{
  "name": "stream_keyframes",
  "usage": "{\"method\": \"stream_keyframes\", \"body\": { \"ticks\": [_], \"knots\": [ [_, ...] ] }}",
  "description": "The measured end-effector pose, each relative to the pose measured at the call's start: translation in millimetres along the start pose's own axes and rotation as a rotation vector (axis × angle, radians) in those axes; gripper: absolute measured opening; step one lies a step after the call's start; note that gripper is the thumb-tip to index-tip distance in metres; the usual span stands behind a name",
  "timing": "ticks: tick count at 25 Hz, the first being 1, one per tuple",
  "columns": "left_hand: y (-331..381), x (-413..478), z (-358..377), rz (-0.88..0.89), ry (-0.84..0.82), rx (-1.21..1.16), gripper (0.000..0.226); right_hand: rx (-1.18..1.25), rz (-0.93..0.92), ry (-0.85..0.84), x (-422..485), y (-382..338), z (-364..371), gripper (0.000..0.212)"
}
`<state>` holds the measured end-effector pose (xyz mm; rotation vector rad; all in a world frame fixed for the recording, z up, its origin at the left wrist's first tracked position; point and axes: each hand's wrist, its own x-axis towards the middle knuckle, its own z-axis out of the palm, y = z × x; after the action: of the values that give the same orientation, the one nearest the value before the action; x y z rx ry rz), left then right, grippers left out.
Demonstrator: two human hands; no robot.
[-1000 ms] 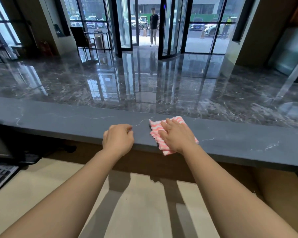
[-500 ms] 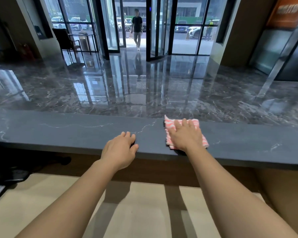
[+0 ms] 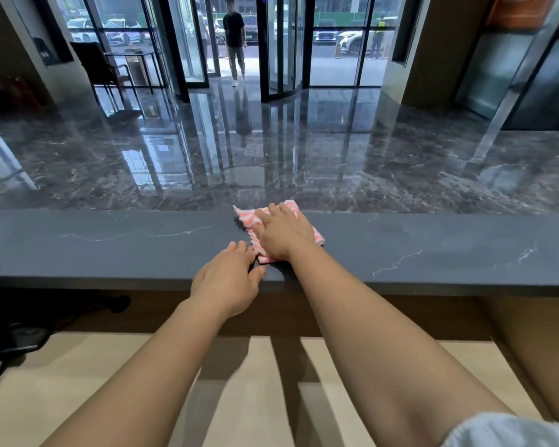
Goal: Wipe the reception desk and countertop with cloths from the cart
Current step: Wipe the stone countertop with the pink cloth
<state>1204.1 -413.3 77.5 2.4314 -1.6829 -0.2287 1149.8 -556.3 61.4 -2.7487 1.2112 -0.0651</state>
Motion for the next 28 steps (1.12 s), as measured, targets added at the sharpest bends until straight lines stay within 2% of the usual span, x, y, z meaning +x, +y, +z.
{"method": "stream_keyframes", "body": {
  "ticks": [5, 10, 12, 15, 22, 25, 28],
  "knots": [
    [5, -2, -7, -0.040, -0.065, 0.018, 0.048, -0.036, 0.135, 0.070, -33, 83, -13, 0.048],
    [14, 3, -11, -0.086, -0.109, 0.102, 0.043, -0.016, 0.372, 0.074, -88, 191, -32, 0.049],
    [21, 4, -10, -0.110, -0.100, 0.126, 0.036, -0.024, 0.427, 0.071, -103, 210, -34, 0.048],
    [38, 2, -4, -0.096, -0.032, 0.144, 0.029, -0.024, 0.474, 0.065, -112, 201, -30, 0.050],
    [108, 3, 13, 0.039, 0.043, 0.077, 0.029, -0.001, 0.266, 0.075, -129, 126, -16, 0.051],
    [138, 5, 17, 0.083, 0.048, 0.058, 0.028, 0.005, 0.173, 0.054, -138, 133, -20, 0.050],
    [168, 6, 21, 0.131, 0.025, 0.041, 0.025, 0.004, 0.186, 0.055, -153, 173, -29, 0.050]
  ]
}}
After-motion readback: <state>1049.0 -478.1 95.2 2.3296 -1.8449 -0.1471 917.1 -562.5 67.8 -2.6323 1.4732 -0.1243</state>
